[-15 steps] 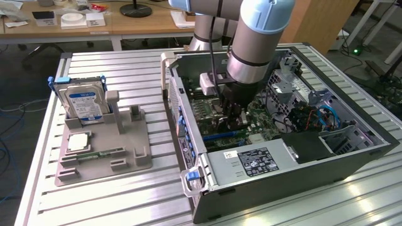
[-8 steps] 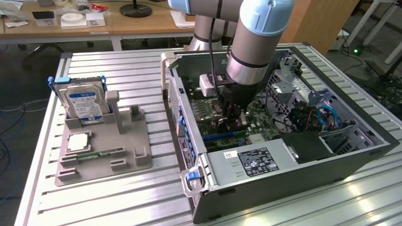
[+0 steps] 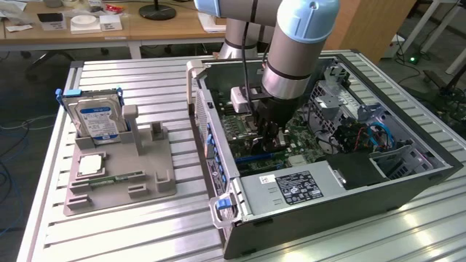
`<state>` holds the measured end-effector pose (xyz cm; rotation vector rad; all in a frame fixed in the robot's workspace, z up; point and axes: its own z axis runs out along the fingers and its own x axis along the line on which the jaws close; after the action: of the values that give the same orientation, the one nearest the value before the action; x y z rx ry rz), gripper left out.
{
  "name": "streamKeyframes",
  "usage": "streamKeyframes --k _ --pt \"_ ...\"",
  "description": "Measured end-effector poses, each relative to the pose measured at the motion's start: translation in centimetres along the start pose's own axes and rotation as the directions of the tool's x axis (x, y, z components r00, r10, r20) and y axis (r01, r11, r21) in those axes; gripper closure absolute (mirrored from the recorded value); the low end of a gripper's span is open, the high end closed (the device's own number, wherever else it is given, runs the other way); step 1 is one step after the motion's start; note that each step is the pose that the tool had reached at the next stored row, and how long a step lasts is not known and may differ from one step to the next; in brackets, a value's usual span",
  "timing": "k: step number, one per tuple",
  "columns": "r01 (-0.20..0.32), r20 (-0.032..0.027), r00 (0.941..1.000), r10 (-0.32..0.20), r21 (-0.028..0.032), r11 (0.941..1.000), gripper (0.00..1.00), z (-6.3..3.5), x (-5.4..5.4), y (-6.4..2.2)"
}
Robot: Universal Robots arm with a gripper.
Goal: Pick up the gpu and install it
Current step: 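Insert the gpu into the slot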
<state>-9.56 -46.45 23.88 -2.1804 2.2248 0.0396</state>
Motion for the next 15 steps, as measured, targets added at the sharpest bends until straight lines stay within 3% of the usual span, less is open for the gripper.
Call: streamKeyframes --k 15 --pt "0.0 -0.0002 1.0 0.0 -0.0001 1.0 0.72 0.43 -0.21 0.15"
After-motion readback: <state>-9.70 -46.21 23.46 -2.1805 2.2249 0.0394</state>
